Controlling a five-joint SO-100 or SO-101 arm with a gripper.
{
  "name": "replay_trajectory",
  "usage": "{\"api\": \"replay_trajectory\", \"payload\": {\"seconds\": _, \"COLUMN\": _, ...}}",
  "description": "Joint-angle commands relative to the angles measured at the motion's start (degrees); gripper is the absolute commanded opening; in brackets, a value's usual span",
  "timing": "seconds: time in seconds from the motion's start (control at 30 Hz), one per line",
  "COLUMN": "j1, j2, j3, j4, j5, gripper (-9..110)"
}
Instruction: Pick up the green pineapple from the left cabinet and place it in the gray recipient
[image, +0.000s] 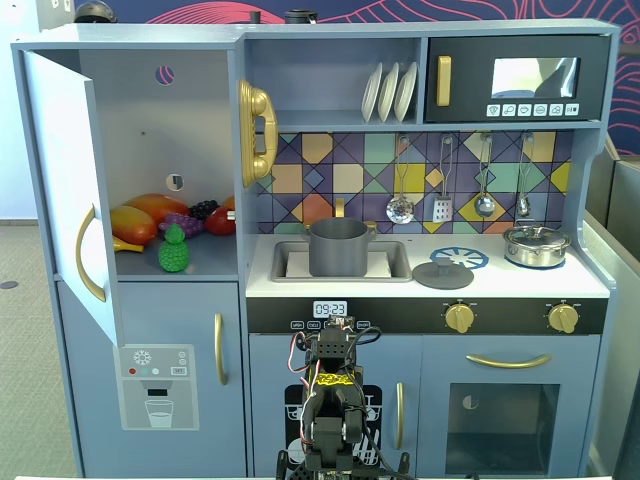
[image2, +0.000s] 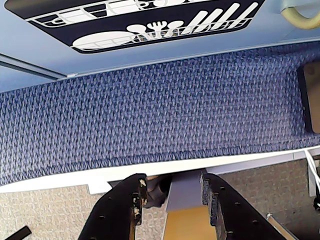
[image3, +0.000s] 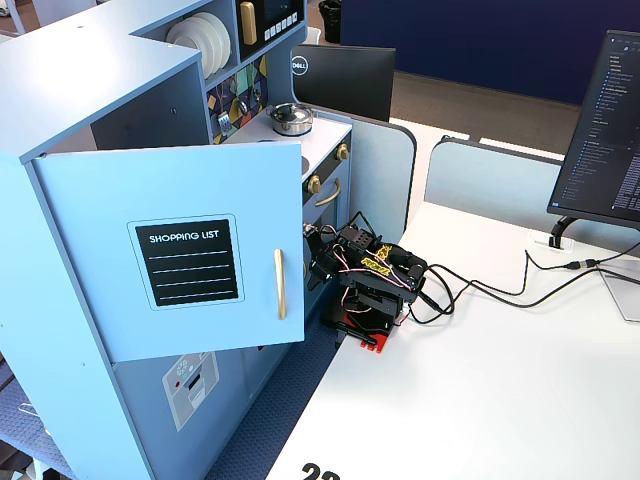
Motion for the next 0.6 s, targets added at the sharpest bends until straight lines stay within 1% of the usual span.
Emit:
{"api": "replay_trajectory", "payload": {"seconds": 0.0, "j1": -0.09, "j2": -0.26, "j3": 0.09, "j4": 10.11, "j5": -0.62, "gripper": 0}}
{"api": "replay_trajectory", "payload": {"seconds": 0.33, "j1": -0.62, "j2": -0.26, "j3": 0.09, "j4": 10.11, "j5": -0.62, "gripper": 0}}
{"api": "replay_trajectory", "payload": {"seconds": 0.43, "j1": -2.37, "j2": -0.26, "j3": 0.00, "j4": 9.14, "j5": -3.25, "gripper": 0}}
{"api": "replay_trajectory", "payload": {"seconds": 0.5, "j1": -7.56, "j2": -0.35, "j3": -1.76, "j4": 5.36, "j5": -4.48, "gripper": 0}}
{"api": "replay_trajectory", "payload": {"seconds": 0.57, "j1": -18.02, "j2": -2.29, "j3": -7.47, "j4": 1.23, "j5": -2.37, "gripper": 0}}
